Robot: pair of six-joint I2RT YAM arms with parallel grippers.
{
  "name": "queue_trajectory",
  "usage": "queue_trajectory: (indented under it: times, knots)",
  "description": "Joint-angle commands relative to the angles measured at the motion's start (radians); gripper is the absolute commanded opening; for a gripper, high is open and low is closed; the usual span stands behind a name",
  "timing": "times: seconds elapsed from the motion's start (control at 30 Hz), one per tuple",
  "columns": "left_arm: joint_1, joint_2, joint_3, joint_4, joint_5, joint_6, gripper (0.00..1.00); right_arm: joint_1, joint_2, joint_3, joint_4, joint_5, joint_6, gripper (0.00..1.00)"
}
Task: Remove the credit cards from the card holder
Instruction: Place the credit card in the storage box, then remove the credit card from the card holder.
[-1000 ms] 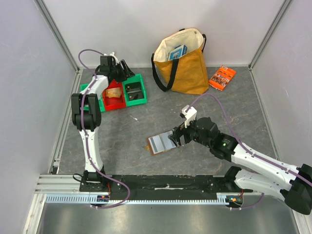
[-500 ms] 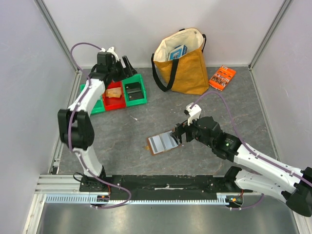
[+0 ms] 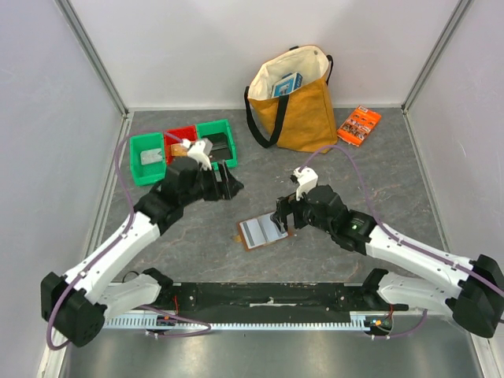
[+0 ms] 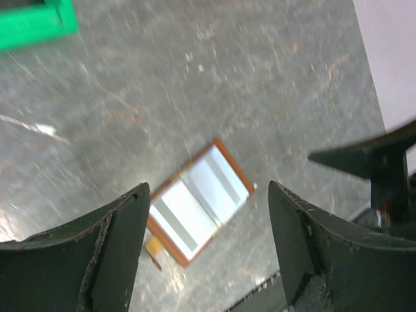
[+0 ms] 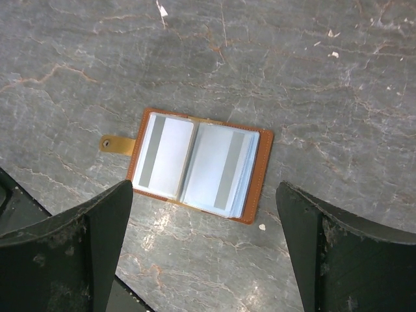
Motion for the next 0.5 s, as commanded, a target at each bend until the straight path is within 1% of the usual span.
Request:
queue_trajectory:
  times: [0.0,0.13,0.2,0.33,0.4,0.47]
  knots:
    - [-0.085,-0.092,-0.141,0.069,-0.042,-0.129,0.78,-0.004,0.068,0.07,0.002,0.013,0.043,0.98]
    - [-0.16,-0.123,-0.28,0.192,-0.072,-0.212,0.73,-0.004,0.147,0.076,0.028,0.008,0.06,0.98]
    - [-0.19,-0.096,-0.316,0.238,-0.073,-0.238,0.69,-0.004,0.192,0.065,0.05,0.01,0.077,0.94]
    - [-0.245,-0.006,-0.334,0.295,-0.064,-0.256,0.63,-0.004,0.236,0.031,0.114,0.002,0.116,0.8]
    - [-0.256,0.042,-0.334,0.299,-0.059,-0.258,0.57,-0.004,0.262,0.013,0.145,-0.032,0.126,0.7]
    - [-0.265,0.084,-0.344,0.331,-0.061,-0.266,0.5,-0.004,0.293,0.002,0.175,-0.041,0.138,0.65]
